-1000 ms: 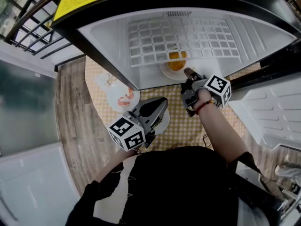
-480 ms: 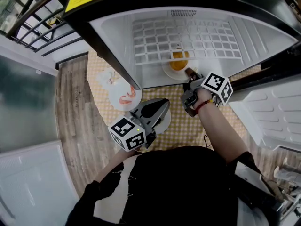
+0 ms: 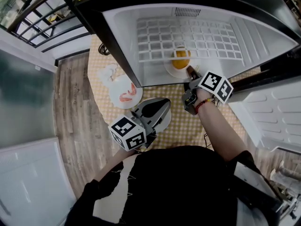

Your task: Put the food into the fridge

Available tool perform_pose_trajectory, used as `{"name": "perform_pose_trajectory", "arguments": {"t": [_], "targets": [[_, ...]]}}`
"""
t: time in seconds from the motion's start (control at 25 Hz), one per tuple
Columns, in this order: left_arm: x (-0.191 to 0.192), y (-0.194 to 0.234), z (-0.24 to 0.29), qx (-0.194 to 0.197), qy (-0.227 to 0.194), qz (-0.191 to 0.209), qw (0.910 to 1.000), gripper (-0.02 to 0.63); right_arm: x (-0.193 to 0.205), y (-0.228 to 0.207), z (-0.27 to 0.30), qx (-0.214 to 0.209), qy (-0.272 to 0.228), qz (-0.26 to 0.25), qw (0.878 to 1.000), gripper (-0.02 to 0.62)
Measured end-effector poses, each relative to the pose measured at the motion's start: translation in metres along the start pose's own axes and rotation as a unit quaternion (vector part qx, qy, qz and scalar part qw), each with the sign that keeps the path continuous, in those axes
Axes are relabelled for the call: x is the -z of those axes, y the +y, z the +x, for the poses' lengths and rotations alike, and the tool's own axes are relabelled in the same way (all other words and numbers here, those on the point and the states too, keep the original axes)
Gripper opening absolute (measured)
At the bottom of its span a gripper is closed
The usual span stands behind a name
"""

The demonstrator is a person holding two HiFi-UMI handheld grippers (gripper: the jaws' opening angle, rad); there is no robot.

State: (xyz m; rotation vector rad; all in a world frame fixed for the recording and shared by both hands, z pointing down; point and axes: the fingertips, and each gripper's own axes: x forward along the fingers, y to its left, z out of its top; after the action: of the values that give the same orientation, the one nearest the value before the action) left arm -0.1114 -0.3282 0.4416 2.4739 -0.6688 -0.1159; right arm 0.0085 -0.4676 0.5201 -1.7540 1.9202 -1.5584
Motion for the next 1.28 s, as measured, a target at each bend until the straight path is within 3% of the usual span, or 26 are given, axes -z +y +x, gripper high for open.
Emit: {"name": "perform_pose_trajectory", "arguments": {"t": [0.32, 0.6, 1.28], "targets": [[0.001, 0.001, -0.006, -0.008, -0.009, -0.005, 0.9999, 0.012, -0.001, 0.002, 0.0, 0.014, -0.013, -0.079, 0.997, 0.08], [0.003, 0.0, -0.008, -0.007, -0.011, -0.007, 0.9999, 0.012, -0.001, 0.003, 0.0, 0.016, -0.018, -0.09, 0.996, 0.083], [0.004, 0.0, -0.017, -0.013, -0.014, -0.008, 0.9998, 0.012, -0.002, 0.004, 0.0, 0.035, -0.025, -0.188, 0.981, 0.12]]}}
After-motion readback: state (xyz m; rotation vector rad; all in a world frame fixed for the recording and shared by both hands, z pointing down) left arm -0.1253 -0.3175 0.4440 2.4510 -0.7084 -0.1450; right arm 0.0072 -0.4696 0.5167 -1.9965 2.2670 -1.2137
